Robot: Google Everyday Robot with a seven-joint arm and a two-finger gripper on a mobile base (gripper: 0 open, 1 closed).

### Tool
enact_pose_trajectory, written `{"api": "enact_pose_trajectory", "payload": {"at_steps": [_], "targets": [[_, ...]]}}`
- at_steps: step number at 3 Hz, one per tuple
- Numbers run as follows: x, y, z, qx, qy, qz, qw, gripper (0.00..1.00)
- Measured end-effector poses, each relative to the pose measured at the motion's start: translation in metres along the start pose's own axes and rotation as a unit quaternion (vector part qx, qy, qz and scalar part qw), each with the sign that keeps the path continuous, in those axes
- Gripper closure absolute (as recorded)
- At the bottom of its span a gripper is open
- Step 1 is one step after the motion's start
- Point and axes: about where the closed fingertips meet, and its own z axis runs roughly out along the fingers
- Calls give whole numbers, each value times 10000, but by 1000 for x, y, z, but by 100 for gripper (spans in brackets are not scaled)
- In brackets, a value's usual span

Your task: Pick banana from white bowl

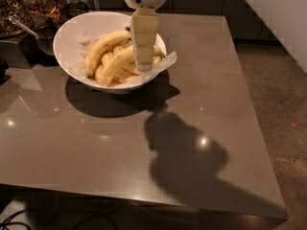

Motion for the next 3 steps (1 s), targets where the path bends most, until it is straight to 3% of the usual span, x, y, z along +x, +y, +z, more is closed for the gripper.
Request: {"api": "enact_pose_trajectory", "payload": {"at_steps": [2, 3], "targets": [[-17, -35, 29, -63, 45, 104, 9999, 35], [-20, -40, 43, -151, 116, 136, 9997, 37]]}}
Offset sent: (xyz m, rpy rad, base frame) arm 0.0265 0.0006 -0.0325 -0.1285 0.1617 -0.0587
